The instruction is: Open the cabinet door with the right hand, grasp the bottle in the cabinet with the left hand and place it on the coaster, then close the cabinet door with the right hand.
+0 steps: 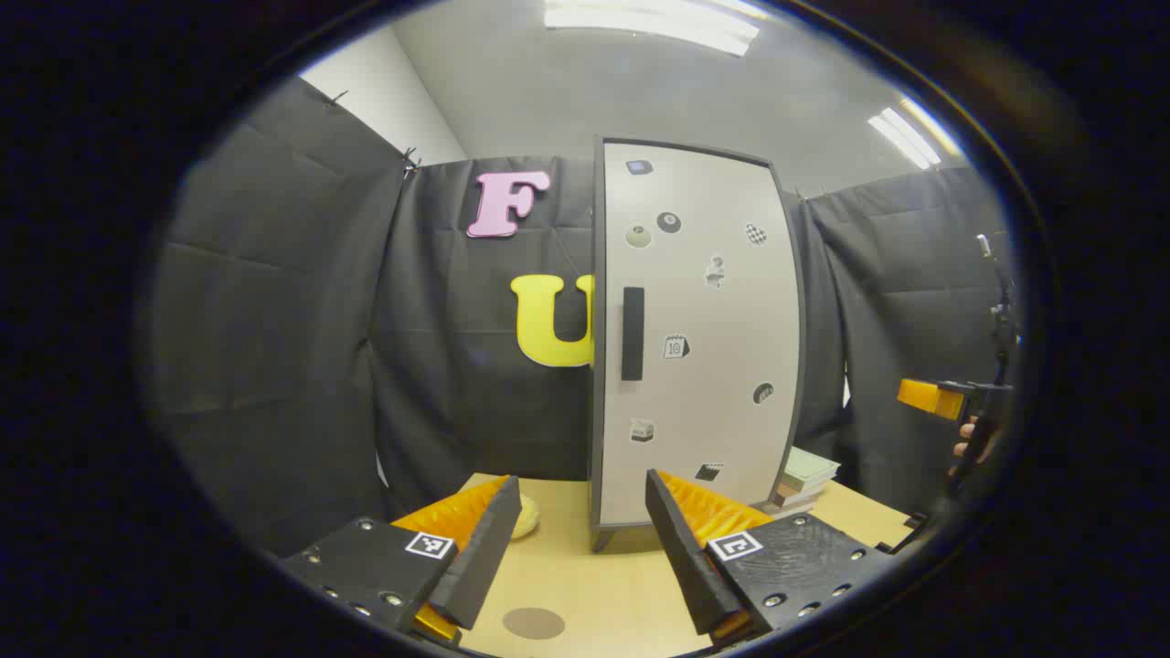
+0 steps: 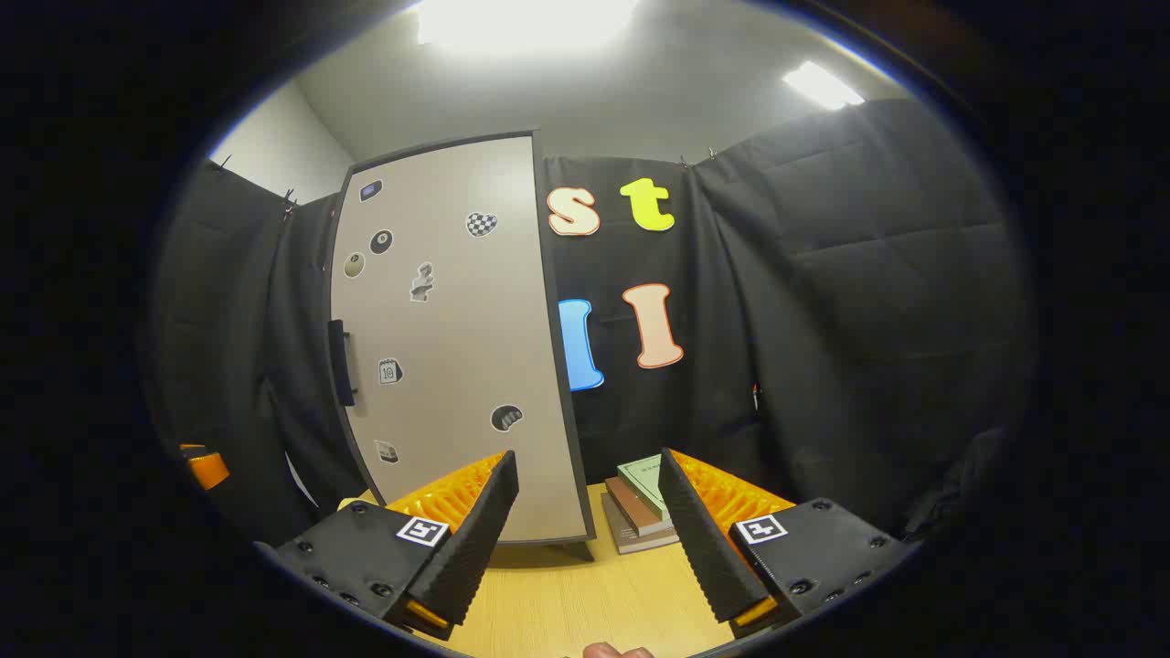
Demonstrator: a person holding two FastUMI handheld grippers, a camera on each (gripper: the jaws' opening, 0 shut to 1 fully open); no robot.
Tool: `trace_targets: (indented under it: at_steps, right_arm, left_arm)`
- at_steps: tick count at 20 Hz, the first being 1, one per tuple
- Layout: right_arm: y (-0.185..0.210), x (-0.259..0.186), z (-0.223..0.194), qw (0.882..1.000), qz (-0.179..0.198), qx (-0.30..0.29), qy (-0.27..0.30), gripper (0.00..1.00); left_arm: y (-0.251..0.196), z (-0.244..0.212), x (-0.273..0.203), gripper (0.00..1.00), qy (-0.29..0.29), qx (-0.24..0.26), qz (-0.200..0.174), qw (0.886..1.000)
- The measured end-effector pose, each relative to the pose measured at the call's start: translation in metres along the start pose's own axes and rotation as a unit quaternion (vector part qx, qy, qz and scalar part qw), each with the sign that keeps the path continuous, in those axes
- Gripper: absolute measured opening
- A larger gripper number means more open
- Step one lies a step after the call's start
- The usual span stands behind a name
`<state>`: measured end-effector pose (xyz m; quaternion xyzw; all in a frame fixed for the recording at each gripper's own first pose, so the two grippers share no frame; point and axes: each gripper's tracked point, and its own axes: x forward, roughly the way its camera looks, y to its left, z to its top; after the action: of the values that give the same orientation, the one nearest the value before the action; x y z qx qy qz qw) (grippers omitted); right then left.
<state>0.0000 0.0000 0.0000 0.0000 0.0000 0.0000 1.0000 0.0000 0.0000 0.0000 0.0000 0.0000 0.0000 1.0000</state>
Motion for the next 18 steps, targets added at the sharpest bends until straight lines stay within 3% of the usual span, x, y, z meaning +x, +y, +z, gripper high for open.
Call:
trace_targets:
  at_steps: [1,18]
  right_arm:
    - [0.001,0.001,0.000,1.000,0.003,-0.004,0.002,0.98]
    - [0.045,0.021,0.013,0.998,0.064,-0.011,0.013,0.98]
  left_arm:
    - [0.000,-0.001,-0.001,0.83,0.000,-0.008,0.001,1.000]
    - [-0.004,-0.028,-0.018,0.83,0.015,-0.007,0.013,1.000]
